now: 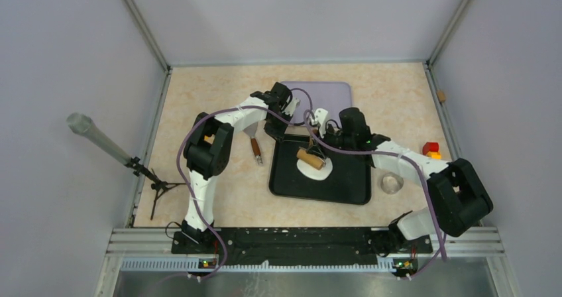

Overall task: Roll out the dumpling wrappers from the dough
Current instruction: Flatten out the dough on the work surface.

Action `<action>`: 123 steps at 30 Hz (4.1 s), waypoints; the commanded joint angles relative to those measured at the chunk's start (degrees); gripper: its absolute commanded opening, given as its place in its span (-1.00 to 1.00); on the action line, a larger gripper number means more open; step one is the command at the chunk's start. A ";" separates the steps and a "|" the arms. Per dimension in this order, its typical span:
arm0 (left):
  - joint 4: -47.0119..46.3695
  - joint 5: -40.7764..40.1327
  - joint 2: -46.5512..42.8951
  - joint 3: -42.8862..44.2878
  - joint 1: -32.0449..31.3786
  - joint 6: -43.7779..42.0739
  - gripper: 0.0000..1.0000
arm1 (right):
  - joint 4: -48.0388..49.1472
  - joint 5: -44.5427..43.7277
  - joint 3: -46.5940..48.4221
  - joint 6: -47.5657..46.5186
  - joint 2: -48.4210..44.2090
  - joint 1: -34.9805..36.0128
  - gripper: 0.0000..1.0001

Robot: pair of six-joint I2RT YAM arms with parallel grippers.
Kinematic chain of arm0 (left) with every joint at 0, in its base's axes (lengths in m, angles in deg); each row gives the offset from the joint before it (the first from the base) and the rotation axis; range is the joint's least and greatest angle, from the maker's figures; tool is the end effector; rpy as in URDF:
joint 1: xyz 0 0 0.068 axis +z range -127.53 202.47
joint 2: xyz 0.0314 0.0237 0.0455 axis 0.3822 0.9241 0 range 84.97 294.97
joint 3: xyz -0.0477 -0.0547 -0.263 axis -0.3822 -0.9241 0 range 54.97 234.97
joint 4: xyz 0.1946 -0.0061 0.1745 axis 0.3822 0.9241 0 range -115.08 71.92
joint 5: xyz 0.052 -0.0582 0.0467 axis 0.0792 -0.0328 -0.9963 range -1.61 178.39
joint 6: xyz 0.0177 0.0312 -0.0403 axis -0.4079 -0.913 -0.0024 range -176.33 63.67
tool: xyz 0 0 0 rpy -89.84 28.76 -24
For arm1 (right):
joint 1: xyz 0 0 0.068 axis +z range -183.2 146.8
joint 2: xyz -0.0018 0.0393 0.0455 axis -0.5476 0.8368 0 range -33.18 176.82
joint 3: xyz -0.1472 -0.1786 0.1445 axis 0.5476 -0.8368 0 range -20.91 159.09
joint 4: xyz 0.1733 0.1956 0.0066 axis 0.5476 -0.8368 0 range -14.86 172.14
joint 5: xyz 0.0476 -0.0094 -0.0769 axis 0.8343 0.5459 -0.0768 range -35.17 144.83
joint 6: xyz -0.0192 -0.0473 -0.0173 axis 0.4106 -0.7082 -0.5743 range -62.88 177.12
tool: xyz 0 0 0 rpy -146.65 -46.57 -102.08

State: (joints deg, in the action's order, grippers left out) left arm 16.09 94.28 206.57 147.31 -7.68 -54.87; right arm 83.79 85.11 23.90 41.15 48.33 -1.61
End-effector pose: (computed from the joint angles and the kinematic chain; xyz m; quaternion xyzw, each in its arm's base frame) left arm 0.3769 -0.2232 0.1678 0.2523 0.9513 -0.0950 0.1495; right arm 0.2454 0.1718 0.2162 -0.4556 0.7351 0.2901 0.4098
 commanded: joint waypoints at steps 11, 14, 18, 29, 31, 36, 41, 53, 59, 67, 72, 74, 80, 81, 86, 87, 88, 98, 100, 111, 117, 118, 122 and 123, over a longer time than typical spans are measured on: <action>-2.85 -9.76 1.09 -1.47 2.48 1.03 -1.00 | -18.99 2.54 -3.13 -8.07 3.65 5.22 -1.00; -2.85 -9.85 1.08 -1.54 2.53 1.17 -1.00 | -19.61 2.88 -3.07 -8.91 3.65 5.72 -1.00; -2.85 -10.10 1.09 -1.49 2.70 1.44 -1.00 | -20.85 4.40 -2.90 -10.41 3.65 6.21 -1.00; -2.67 -10.02 1.18 -1.41 2.97 1.92 -1.00 | -22.30 4.69 -2.54 -12.14 4.01 8.85 -1.00; -2.61 -10.07 1.18 -1.26 3.00 2.08 -1.00 | -21.57 5.05 -2.54 -11.46 3.42 8.84 -1.00; -2.53 -12.06 -0.32 -1.16 3.51 5.09 -1.00 | -22.08 5.55 3.19 -9.35 -1.42 7.97 -1.00; -4.89 -13.72 -4.28 -4.95 4.83 10.44 -1.00 | -18.24 6.68 4.76 -7.50 -8.73 2.42 -1.00; -5.30 -8.97 -3.49 -6.11 5.67 10.23 -1.00 | 3.82 1.78 4.31 2.20 -1.68 -3.19 -1.00; -6.32 -7.20 -3.26 -7.12 5.90 10.62 -1.00 | 6.36 0.62 3.24 0.41 5.24 -3.41 -1.00; -6.45 -6.83 -2.86 -7.17 5.89 10.76 -1.00 | 0.46 5.57 1.46 -2.72 6.41 -3.24 -1.00; -6.68 -7.53 -3.53 -7.64 5.92 10.94 -1.00 | -6.04 6.32 4.29 -3.78 8.94 -2.07 -1.00; -6.73 -7.73 -3.52 -7.72 5.92 10.94 -1.00 | -7.24 6.61 4.04 -3.63 8.89 -1.28 -1.00; -6.63 -7.81 -3.47 -7.62 5.90 10.94 -1.00 | -8.73 7.58 3.09 -1.68 8.81 0.56 -1.00; -6.63 -7.82 -3.54 -7.69 5.89 10.94 -1.00 | -8.81 7.52 2.96 -1.44 8.81 0.86 -1.00; -6.89 -7.86 -3.78 -7.91 5.89 10.94 -1.00 | -4.04 5.36 1.87 2.77 7.17 1.71 -1.00; -6.88 -7.89 -3.75 -7.93 5.89 10.94 -1.00 | -2.52 4.08 2.28 4.32 6.38 1.72 -1.00; -6.89 -7.83 -3.73 -7.93 5.90 10.94 -1.00 | -0.77 3.03 2.99 5.70 5.34 1.60 -1.00; -7.07 -7.74 -3.57 -7.78 6.43 11.37 -1.00 | 10.68 -13.02 7.40 18.03 2.07 1.17 -1.00; -7.05 -7.85 -3.52 -7.77 6.42 11.46 -1.00 | 12.95 -19.56 4.95 17.87 2.97 1.44 -1.00; -7.31 -8.50 -3.91 -7.93 6.77 11.80 -1.00 | 4.17 -27.60 0.48 20.24 10.49 5.08 -1.00; -7.37 -8.79 -4.26 -8.13 6.97 11.88 -1.00 | 0.29 -29.89 0.05 21.92 13.30 8.16 -1.00; -7.41 -8.87 -4.25 -8.14 7.02 11.88 -1.00 | -0.61 -30.00 0.17 22.09 13.67 8.58 -1.00; -7.42 -9.03 -4.35 -7.95 7.04 11.91 -1.00 | -0.16 -30.02 -2.22 22.23 13.09 9.08 -1.00; -7.42 -9.13 -4.35 -7.91 7.04 11.91 -1.00 | -0.19 -30.02 -2.79 22.35 13.05 9.17 -1.00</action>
State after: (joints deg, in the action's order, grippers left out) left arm 10.97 90.02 202.46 140.79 -1.78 -44.40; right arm 98.52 54.47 26.68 61.15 56.48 5.67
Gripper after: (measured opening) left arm 0.138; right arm 0.310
